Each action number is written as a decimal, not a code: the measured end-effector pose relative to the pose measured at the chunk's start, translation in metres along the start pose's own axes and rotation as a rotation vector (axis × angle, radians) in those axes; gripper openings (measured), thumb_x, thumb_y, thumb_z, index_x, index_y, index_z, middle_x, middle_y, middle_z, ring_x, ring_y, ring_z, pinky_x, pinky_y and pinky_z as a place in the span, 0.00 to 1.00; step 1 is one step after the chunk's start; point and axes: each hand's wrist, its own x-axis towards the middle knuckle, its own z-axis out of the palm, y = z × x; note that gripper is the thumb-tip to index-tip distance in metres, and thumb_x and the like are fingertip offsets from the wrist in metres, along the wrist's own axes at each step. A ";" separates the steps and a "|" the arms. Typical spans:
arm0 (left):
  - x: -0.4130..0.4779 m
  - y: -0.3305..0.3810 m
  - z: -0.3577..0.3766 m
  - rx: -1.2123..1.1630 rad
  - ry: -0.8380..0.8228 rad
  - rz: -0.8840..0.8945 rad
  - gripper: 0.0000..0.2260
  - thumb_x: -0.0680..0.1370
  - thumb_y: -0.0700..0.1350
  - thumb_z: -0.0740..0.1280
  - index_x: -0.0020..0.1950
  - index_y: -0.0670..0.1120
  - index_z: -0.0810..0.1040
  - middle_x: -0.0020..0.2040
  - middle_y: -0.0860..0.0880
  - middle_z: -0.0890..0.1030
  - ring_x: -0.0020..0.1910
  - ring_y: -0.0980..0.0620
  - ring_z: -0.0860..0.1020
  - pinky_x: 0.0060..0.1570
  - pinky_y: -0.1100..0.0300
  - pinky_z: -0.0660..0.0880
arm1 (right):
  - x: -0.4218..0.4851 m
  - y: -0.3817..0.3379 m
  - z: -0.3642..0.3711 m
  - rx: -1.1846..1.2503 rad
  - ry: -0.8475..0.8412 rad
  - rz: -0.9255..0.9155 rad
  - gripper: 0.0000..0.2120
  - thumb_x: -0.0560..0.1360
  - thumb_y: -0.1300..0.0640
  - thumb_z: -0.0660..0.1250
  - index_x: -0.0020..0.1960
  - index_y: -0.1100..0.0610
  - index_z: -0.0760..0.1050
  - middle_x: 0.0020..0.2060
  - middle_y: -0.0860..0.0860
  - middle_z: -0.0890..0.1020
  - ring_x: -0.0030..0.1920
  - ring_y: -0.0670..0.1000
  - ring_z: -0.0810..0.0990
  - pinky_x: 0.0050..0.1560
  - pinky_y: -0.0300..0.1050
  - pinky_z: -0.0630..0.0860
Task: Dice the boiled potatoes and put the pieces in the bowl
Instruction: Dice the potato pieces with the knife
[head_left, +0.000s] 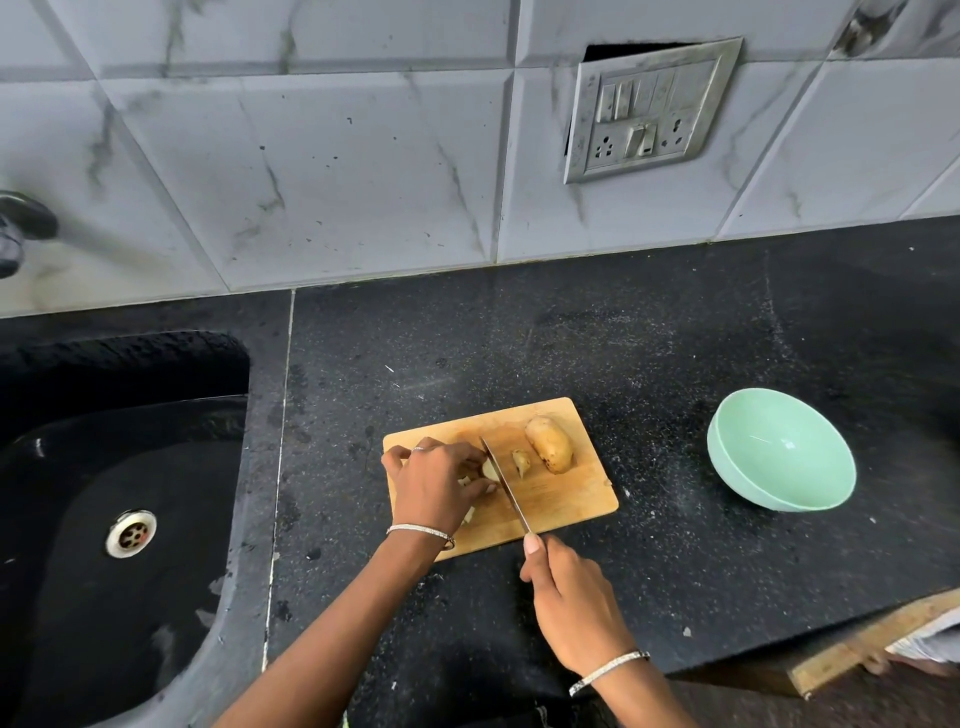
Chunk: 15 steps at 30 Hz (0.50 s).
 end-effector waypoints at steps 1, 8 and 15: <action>0.000 0.000 0.000 -0.001 0.000 -0.003 0.13 0.70 0.59 0.72 0.52 0.59 0.81 0.45 0.62 0.82 0.57 0.57 0.72 0.55 0.51 0.53 | 0.000 -0.001 0.000 0.001 -0.002 0.005 0.21 0.83 0.44 0.47 0.50 0.52 0.75 0.35 0.40 0.74 0.48 0.50 0.79 0.51 0.49 0.73; -0.001 0.002 -0.001 -0.019 0.002 -0.025 0.12 0.70 0.58 0.73 0.51 0.60 0.81 0.46 0.61 0.83 0.57 0.57 0.72 0.57 0.51 0.53 | 0.000 -0.001 0.011 -0.071 0.038 0.080 0.19 0.82 0.40 0.43 0.46 0.48 0.67 0.43 0.47 0.79 0.46 0.54 0.80 0.46 0.51 0.76; 0.000 0.002 -0.002 -0.036 -0.005 -0.034 0.11 0.70 0.57 0.73 0.51 0.60 0.82 0.47 0.61 0.82 0.57 0.56 0.71 0.57 0.51 0.53 | 0.006 -0.005 0.013 -0.056 0.005 0.094 0.17 0.83 0.41 0.44 0.45 0.48 0.66 0.40 0.49 0.76 0.45 0.56 0.79 0.43 0.51 0.73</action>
